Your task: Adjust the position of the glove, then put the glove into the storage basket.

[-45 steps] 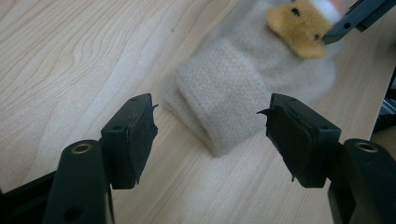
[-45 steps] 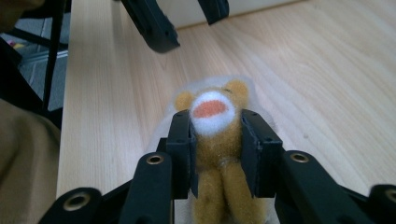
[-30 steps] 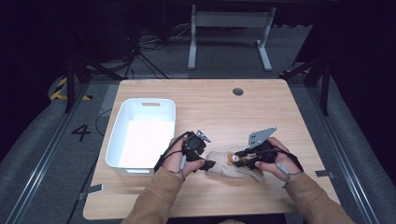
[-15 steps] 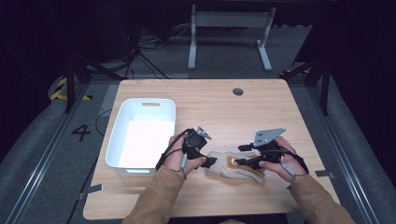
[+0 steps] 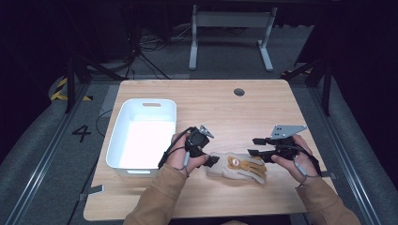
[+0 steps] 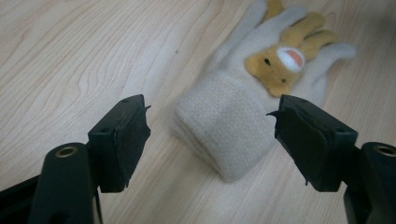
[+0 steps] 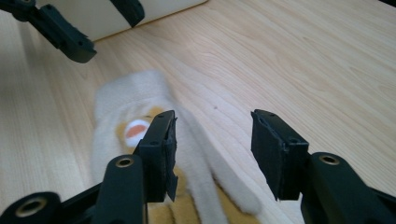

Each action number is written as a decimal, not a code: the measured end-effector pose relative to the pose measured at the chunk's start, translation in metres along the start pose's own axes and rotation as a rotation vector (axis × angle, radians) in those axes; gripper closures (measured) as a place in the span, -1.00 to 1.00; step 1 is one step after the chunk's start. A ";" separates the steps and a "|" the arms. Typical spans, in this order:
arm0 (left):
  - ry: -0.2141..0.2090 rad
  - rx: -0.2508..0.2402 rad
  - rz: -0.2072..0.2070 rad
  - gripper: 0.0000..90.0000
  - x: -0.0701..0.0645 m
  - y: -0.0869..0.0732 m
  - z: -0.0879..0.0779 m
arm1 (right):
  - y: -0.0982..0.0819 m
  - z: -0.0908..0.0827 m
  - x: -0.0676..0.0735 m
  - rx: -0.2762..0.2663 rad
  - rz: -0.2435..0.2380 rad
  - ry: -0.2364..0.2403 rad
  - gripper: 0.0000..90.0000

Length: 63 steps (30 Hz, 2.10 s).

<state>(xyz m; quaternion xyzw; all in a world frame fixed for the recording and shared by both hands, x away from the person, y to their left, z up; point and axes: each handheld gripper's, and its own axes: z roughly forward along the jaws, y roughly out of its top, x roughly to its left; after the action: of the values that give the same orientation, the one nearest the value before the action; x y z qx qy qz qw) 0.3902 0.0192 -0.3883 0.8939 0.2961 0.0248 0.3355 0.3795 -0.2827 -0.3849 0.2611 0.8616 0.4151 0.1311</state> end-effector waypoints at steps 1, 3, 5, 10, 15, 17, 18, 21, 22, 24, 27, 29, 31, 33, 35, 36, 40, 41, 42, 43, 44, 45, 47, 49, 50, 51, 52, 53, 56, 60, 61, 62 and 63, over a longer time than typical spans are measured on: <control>-0.004 -0.005 -0.002 -0.41 0.000 0.000 0.000 | -0.001 -0.002 -0.002 -0.004 0.010 -0.009 0.13; -0.010 -0.009 0.005 -0.41 0.000 0.000 -0.001 | -0.002 -0.005 -0.006 -0.005 0.029 -0.019 0.14; -0.011 -0.020 0.015 -0.41 -0.001 0.001 -0.001 | -0.003 -0.009 -0.010 -0.007 0.048 -0.029 0.15; -0.014 -0.039 0.036 -0.42 -0.003 0.001 -0.001 | -0.008 -0.016 -0.021 -0.012 0.094 -0.061 0.17; -0.025 -0.059 0.056 -0.44 -0.005 0.002 0.001 | -0.012 -0.022 -0.029 -0.008 0.128 -0.089 0.17; -0.041 -0.073 0.067 -0.44 -0.006 0.003 0.002 | -0.014 -0.023 -0.031 -0.009 0.137 -0.099 0.18; -0.048 -0.084 0.075 -0.44 -0.006 0.003 0.003 | -0.014 -0.024 -0.032 -0.009 0.140 -0.102 0.18; -0.059 -0.096 0.127 -0.44 -0.007 0.004 0.005 | -0.017 -0.026 -0.034 -0.010 0.151 -0.107 0.18; -0.068 -0.096 0.149 -0.45 -0.007 0.005 0.006 | -0.018 -0.027 -0.035 -0.012 0.155 -0.108 0.18; -0.074 -0.097 0.161 -0.48 -0.008 0.005 0.008 | -0.019 -0.030 -0.036 -0.017 0.160 -0.112 0.17; -0.089 -0.089 0.177 -0.49 -0.007 0.007 0.011 | -0.022 -0.033 -0.036 -0.016 0.165 -0.119 0.17; -0.102 -0.090 0.180 -0.49 -0.008 0.009 0.012 | -0.023 -0.035 -0.036 -0.021 0.170 -0.120 0.17; -0.114 -0.090 0.188 -0.49 -0.007 0.010 0.014 | -0.024 -0.037 -0.037 -0.024 0.172 -0.123 0.17; -0.121 -0.091 0.189 -0.49 -0.006 0.010 0.015 | -0.025 -0.039 -0.038 -0.027 0.176 -0.123 0.17; -0.124 -0.097 0.220 -0.49 -0.003 0.009 0.018 | -0.026 -0.040 -0.038 -0.029 0.183 -0.125 0.17; -0.130 -0.105 0.239 -0.48 -0.002 0.008 0.019 | -0.027 -0.041 -0.039 -0.029 0.184 -0.126 0.16; -0.154 -0.106 0.291 -0.48 0.001 0.004 0.027 | -0.028 -0.042 -0.040 -0.033 0.189 -0.117 0.15; -0.165 -0.106 0.297 -0.49 0.002 0.002 0.029 | -0.028 -0.042 -0.040 -0.033 0.188 -0.114 0.15; -0.175 -0.104 0.306 -0.49 0.002 0.002 0.030 | -0.028 -0.042 -0.041 -0.034 0.190 -0.111 0.15; -0.184 -0.107 0.315 -0.50 0.002 0.001 0.032 | -0.028 -0.041 -0.041 -0.032 0.191 -0.110 0.15; -0.189 -0.106 0.328 -0.50 0.002 0.001 0.033 | -0.029 -0.041 -0.041 -0.031 0.191 -0.111 0.15; -0.193 -0.105 0.329 -0.51 0.001 0.000 0.035 | -0.029 -0.040 -0.041 -0.031 0.192 -0.109 0.15; -0.197 -0.095 0.336 -0.53 0.001 0.000 0.038 | -0.029 -0.040 -0.041 -0.029 0.194 -0.106 0.15; -0.191 -0.090 0.334 -0.53 0.001 -0.001 0.040 | -0.029 -0.040 -0.041 -0.029 0.195 -0.102 0.15; -0.196 -0.092 0.336 -0.53 0.001 -0.001 0.041 | -0.029 -0.040 -0.041 -0.030 0.193 -0.103 0.15; -0.203 -0.091 0.335 -0.54 0.001 -0.002 0.043 | -0.029 -0.040 -0.041 -0.031 0.192 -0.102 0.15; -0.204 -0.089 0.333 -0.55 0.001 -0.002 0.046 | -0.029 -0.040 -0.040 -0.031 0.190 -0.101 0.15; -0.203 -0.081 0.336 -0.55 0.000 -0.003 0.049 | -0.029 -0.039 -0.040 -0.030 0.190 -0.098 0.15; -0.203 -0.066 0.367 -0.55 -0.004 -0.003 0.057 | -0.029 -0.039 -0.040 -0.027 0.187 -0.097 0.14; -0.202 -0.065 0.391 -0.60 -0.007 -0.003 0.061 | -0.029 -0.039 -0.040 -0.028 0.186 -0.095 0.14; -0.202 -0.073 0.392 -0.59 -0.006 -0.003 0.062 | -0.029 -0.039 -0.040 -0.027 0.185 -0.095 0.14; -0.202 -0.067 0.386 -0.59 -0.006 -0.003 0.063 | -0.029 -0.038 -0.040 -0.027 0.184 -0.094 0.13; -0.196 -0.063 0.387 -0.59 -0.005 -0.004 0.064 | -0.029 -0.038 -0.040 -0.027 0.186 -0.094 0.13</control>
<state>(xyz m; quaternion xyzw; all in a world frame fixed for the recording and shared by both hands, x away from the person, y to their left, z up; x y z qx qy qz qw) 0.3994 -0.0190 -0.4394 0.9212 0.0839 0.0109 0.3797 0.3855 -0.3446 -0.3838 0.3572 0.8210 0.4243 0.1359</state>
